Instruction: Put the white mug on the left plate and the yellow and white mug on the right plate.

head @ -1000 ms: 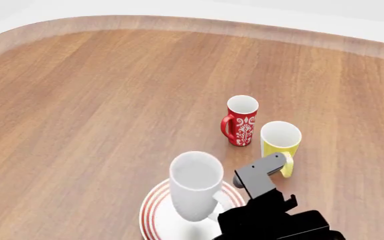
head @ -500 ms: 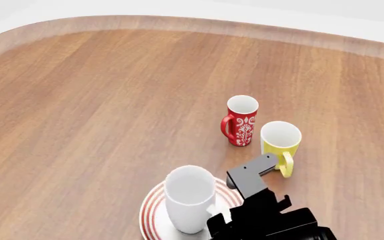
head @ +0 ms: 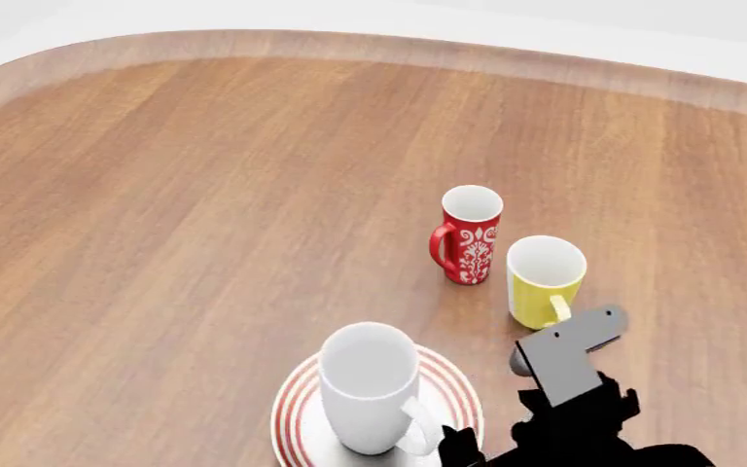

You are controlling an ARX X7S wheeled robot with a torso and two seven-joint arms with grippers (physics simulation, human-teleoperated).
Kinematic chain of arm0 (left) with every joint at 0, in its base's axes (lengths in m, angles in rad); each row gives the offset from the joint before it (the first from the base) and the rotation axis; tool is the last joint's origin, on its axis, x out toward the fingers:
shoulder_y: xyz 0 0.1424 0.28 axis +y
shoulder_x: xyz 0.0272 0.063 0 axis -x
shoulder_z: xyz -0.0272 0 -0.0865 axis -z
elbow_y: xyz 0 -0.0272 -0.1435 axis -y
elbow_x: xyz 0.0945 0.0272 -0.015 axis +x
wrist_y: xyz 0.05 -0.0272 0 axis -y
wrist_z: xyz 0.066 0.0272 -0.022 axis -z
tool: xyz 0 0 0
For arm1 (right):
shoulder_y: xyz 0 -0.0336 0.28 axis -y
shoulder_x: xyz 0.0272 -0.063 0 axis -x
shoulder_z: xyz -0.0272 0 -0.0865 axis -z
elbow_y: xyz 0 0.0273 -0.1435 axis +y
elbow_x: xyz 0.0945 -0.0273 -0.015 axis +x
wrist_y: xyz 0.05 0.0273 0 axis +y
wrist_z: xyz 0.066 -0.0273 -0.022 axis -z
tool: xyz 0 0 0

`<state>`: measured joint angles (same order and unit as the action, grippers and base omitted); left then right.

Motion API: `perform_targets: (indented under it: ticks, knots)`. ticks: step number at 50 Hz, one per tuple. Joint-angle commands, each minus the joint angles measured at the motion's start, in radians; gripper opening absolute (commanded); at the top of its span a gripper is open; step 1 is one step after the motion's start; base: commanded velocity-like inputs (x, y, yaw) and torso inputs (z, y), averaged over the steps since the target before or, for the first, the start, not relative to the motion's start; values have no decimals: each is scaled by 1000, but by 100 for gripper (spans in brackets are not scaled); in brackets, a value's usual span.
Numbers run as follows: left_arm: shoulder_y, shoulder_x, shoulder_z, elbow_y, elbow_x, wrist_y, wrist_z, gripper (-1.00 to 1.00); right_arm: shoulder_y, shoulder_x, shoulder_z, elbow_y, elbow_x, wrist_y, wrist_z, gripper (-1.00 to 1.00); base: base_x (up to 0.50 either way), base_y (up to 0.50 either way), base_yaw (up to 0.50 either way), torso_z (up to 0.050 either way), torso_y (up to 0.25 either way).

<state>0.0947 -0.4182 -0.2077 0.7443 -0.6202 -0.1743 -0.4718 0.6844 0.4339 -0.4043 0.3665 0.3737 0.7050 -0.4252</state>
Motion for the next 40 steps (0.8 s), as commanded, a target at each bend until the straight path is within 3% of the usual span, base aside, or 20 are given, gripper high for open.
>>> perform_targets:
  ticks: [1, 9, 14, 23, 29, 40]
  knots:
    - [-16, -5, 14, -8, 4, -7, -2, 100, -111, 101, 152, -348, 100, 78, 89, 100, 0, 0, 0, 0, 0]
    - [-14, -10, 11, -3, -2, -7, -4, 100, -98, 49, 231, -362, 66, -69, 176, 100, 0, 0, 0, 0, 0]
    - [-7, -14, -2, 6, -11, -5, -7, 100, -37, -29, 291, -253, 56, -164, 239, 100, 0, 0, 0, 0, 0]
    - [2, -14, 2, 13, -10, -1, -8, 100, 103, -133, 267, 63, -69, -255, 378, 100, 0, 0, 0, 0, 0]
    - [7, -12, 13, 14, -1, 2, -5, 100, 163, -166, 252, 250, -82, -304, 350, 100, 0, 0, 0, 0, 0]
    - [-3, -6, 56, 1, 29, 4, 6, 100, 130, -163, 261, 225, -60, -321, 333, 100, 0, 0, 0, 0, 0]
